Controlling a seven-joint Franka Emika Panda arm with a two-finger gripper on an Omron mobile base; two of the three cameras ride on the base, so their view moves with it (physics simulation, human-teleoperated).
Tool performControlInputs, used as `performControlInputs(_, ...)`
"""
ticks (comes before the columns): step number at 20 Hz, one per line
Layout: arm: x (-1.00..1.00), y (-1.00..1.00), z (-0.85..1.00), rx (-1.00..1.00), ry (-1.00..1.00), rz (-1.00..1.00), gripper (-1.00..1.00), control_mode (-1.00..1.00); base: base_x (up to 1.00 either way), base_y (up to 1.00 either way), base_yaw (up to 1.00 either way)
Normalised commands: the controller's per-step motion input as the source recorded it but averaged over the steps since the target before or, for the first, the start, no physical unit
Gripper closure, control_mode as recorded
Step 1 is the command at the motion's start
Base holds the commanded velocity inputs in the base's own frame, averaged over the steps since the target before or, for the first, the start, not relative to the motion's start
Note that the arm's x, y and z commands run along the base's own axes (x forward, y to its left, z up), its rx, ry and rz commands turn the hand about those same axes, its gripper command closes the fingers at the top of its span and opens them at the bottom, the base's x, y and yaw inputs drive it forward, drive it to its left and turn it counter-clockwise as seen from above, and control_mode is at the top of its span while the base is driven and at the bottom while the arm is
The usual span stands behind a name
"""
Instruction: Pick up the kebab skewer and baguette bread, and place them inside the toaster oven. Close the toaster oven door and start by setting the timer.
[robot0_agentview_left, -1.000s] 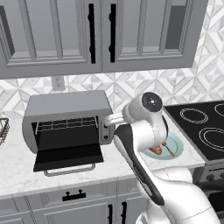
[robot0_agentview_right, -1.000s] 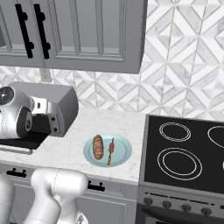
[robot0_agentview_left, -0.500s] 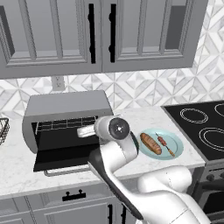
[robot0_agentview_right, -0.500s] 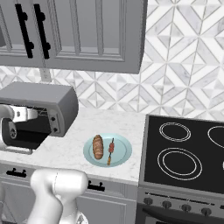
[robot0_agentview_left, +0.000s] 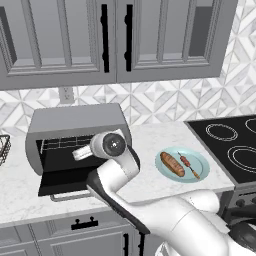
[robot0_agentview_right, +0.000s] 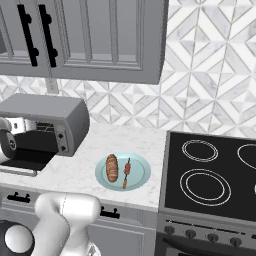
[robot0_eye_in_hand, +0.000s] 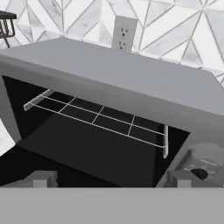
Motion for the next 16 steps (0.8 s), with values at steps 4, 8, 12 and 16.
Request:
performControlInputs(4,0.07,0.28,-0.18,-0.23,0.02,0.17,-1.00,-1.00,0.00,0.00,0.00)
performControlInputs(8,0.00,0.34,-0.44,-0.18,-0.11,0.13,-1.00,-1.00,0.00,0.00,0.00)
performControlInputs(12,0.19,0.01,-0.24,-0.03,-0.10,0.01,-1.00,-1.00,0.00,0.00,0.00)
performControlInputs(16,0.11,0.04,-0.09,0.00,0.00,0.00,-1.00,-1.00,0.00,0.00,0.00)
